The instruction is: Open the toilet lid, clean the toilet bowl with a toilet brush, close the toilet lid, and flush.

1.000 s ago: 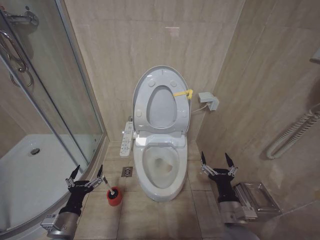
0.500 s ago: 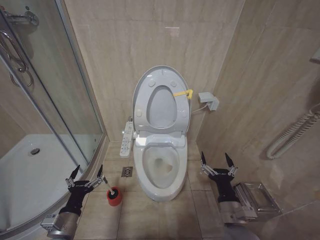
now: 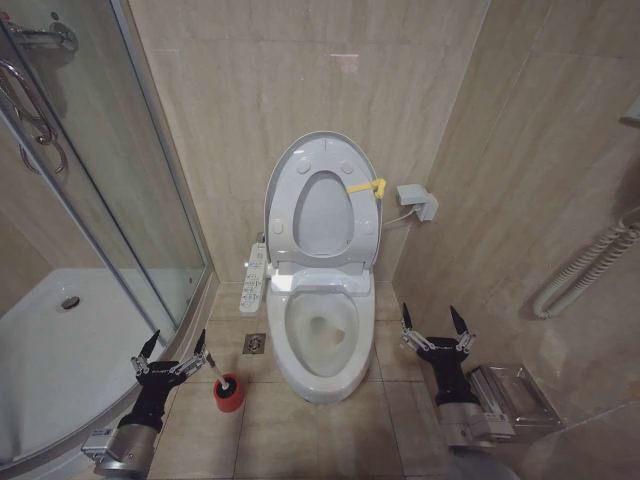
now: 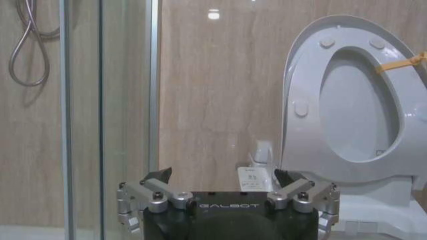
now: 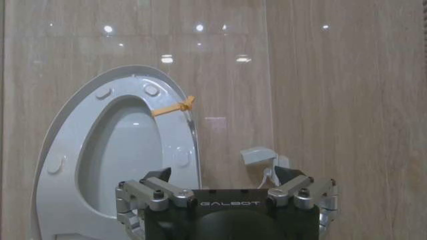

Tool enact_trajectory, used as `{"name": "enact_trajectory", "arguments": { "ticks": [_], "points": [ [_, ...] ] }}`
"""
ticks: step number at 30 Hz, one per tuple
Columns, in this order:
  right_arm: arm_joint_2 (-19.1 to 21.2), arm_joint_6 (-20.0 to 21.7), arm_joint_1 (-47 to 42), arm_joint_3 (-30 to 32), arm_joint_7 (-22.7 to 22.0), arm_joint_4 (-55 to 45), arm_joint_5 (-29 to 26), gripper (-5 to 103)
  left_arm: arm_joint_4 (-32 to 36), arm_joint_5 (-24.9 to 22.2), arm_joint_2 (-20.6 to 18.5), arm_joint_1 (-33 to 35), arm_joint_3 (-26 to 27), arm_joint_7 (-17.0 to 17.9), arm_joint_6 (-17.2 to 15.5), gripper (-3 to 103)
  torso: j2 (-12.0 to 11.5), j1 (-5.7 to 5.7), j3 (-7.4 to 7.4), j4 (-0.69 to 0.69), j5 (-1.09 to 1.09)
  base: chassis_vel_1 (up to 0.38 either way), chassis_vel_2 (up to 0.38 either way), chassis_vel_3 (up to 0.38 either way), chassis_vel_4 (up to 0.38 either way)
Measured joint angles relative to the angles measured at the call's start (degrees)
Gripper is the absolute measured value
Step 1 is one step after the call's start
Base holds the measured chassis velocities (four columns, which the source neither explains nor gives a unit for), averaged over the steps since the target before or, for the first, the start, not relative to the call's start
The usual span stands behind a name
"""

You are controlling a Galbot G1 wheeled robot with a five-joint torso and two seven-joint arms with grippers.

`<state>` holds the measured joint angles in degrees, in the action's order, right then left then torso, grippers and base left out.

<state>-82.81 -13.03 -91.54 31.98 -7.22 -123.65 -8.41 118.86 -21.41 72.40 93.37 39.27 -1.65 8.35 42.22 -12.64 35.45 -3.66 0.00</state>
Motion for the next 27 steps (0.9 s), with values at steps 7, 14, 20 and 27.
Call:
{"name": "enact_trajectory", "arguments": {
  "ticks": [7,14,20,27],
  "points": [
    [0.00,0.00,0.00,0.00,0.00,0.00,0.00,100,0.00,0.00,0.00,0.00,0.00,0.00,0.00,100,0.00,0.00,0.00,0.00,0.00,0.000,0.000,0.000,0.000],
    [0.00,0.00,0.00,0.00,0.00,0.00,0.00,100,0.00,0.00,0.00,0.00,0.00,0.00,0.00,100,0.00,0.00,0.00,0.00,0.00,0.000,0.000,0.000,0.000],
    [0.00,0.00,0.00,0.00,0.00,0.00,0.00,100,0.00,0.00,0.00,0.00,0.00,0.00,0.00,100,0.00,0.00,0.00,0.00,0.00,0.000,0.000,0.000,0.000],
    [0.00,0.00,0.00,0.00,0.00,0.00,0.00,100,0.00,0.00,0.00,0.00,0.00,0.00,0.00,100,0.00,0.00,0.00,0.00,0.00,0.000,0.000,0.000,0.000]
  ]
}}
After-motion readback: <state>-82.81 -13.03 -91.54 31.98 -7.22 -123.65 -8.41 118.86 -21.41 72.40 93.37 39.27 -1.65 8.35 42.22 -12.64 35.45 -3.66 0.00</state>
